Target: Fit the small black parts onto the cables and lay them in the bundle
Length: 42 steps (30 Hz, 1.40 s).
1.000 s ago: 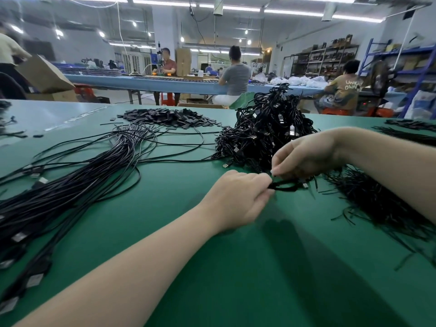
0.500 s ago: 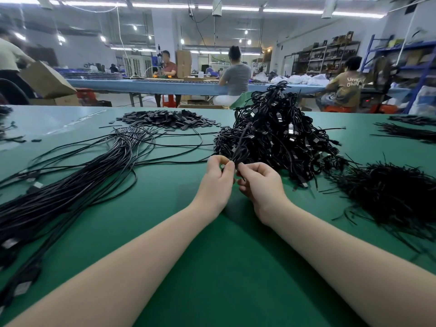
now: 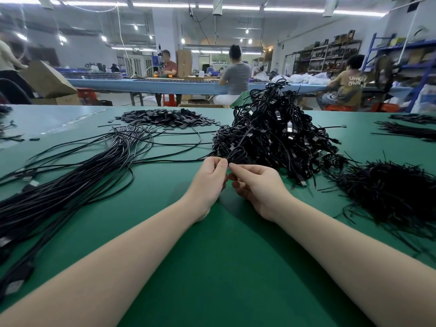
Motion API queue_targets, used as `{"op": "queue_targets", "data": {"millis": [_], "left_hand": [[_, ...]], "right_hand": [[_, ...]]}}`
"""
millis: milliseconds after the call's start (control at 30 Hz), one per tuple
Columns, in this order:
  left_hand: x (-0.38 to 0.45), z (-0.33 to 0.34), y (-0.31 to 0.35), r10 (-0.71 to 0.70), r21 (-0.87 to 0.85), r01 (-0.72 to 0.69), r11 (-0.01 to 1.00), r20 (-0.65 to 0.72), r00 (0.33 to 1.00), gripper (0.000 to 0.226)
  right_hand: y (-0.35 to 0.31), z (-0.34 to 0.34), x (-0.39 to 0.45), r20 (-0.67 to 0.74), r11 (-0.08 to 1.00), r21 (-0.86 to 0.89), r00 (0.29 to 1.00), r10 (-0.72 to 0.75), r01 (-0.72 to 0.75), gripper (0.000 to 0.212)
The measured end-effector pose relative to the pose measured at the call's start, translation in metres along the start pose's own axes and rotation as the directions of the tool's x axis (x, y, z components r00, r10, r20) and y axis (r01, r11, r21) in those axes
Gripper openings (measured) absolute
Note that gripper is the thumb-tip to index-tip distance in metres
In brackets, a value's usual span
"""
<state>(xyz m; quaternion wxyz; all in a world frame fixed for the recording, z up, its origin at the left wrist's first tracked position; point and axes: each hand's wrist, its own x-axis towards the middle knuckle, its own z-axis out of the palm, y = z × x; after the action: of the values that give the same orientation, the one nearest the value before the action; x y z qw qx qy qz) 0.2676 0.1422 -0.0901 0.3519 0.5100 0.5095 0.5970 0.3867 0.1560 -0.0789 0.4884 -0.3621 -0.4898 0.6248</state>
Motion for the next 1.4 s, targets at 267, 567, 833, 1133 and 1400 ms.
{"op": "queue_targets", "data": {"millis": [267,567,833,1133,1400], "left_hand": [[0.002,0.001,-0.006,0.020,0.085,-0.019,0.996,-0.004,1.000,0.014],[-0.003,-0.001,0.002,-0.057,0.156,0.044,0.987,0.080,0.995,0.039],[-0.012,-0.003,0.012,0.306,0.155,-0.288,0.945,-0.106,0.946,0.038],[-0.018,0.000,0.017,0.420,0.213,-0.413,0.885,0.016,0.907,0.036],[-0.012,-0.003,0.022,0.061,-0.065,-0.054,0.996,0.103,0.993,0.042]], "right_hand": [[-0.003,-0.007,0.003,0.024,0.919,-0.350,0.982,-0.187,0.184,0.007],[-0.006,-0.009,-0.005,0.221,0.235,-0.857,0.739,-0.636,0.458,0.011],[-0.003,-0.008,-0.005,0.211,0.295,-0.790,0.691,-0.692,0.537,0.009],[-0.004,-0.013,0.001,0.171,0.298,-0.791,0.661,-0.731,0.534,0.012],[-0.005,-0.015,-0.003,0.211,0.276,-0.804,0.686,-0.696,0.526,0.016]]}}
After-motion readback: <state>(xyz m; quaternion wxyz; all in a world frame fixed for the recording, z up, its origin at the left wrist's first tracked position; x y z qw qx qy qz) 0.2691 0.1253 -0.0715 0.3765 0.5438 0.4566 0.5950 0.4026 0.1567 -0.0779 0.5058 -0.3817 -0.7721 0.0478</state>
